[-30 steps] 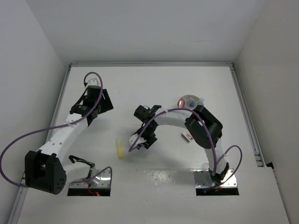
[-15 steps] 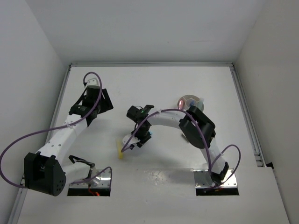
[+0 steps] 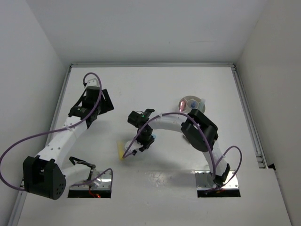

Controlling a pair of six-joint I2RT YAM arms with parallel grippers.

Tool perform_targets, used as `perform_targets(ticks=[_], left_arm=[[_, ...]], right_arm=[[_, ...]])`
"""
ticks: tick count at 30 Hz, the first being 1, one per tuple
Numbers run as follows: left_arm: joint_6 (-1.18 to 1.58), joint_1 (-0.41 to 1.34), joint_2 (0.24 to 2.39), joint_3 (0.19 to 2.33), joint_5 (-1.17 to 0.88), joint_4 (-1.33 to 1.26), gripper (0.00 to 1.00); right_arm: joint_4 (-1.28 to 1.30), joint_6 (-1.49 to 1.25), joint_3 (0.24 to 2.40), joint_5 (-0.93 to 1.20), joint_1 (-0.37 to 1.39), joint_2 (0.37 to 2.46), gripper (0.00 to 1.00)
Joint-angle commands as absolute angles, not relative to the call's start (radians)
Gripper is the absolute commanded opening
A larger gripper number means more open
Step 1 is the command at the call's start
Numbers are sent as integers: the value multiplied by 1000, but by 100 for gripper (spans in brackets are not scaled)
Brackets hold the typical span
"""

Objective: Sort the stationery into containers
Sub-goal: Pick up the pen from the center of the board, then place the pen in the storage box.

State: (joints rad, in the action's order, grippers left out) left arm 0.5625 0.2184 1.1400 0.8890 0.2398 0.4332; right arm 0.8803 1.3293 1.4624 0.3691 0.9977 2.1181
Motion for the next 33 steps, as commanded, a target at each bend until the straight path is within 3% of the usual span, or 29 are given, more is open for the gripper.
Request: perform_targets(ticks=[1, 6, 12, 14, 19, 26, 33], left_arm=[[571, 218, 1111, 930, 235, 426, 71], [571, 218, 1111, 930, 235, 426, 71], [561, 218, 1101, 920, 161, 407, 71], [561, 218, 1111, 920, 146, 407, 70], [561, 218, 1111, 920, 124, 397, 69], [561, 218, 1129, 911, 106, 397, 69], [561, 218, 1160, 911, 67, 388, 69]], right_arm=[[775, 1197, 1373, 373, 1008, 2103, 4], [539, 804, 1332, 353, 983, 1945, 0], [137, 435, 1198, -22, 934, 1616, 0], [-19, 316, 1125, -265, 902, 1516, 0], [-130, 149, 1030, -618, 777, 1366, 0], [-135, -58, 873, -728, 625, 1157, 0], [-163, -126, 756, -811, 512, 1077, 0]])
